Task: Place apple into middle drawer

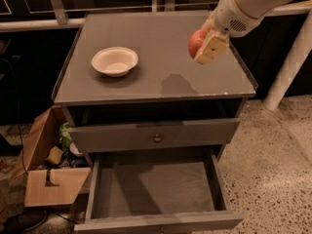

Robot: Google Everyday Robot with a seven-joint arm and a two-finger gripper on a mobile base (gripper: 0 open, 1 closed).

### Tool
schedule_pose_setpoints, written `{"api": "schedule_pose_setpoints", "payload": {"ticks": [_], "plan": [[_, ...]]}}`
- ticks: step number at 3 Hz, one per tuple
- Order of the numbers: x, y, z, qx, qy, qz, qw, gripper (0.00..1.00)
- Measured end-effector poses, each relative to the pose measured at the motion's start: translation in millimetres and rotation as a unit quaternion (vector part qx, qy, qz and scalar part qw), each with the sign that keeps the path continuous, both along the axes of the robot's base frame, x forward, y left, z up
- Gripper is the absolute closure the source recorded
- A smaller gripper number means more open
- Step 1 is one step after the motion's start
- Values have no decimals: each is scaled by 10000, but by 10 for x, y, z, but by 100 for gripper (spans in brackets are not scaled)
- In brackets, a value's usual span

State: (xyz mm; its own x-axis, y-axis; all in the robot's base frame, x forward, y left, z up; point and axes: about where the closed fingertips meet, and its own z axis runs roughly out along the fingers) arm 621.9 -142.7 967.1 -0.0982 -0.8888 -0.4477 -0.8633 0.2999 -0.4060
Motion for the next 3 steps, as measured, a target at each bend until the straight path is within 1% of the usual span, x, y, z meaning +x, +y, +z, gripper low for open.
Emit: {"api": "schedule_pose_setpoints", "payload": {"ticks": [1,2,3], "plan": [[-265,-132,-24,-57,144,-184,9997,100],[-657,-179,-181,-70,419,-401,9983,100],[-983,-96,-407,112,701,-455,9964,100]]}}
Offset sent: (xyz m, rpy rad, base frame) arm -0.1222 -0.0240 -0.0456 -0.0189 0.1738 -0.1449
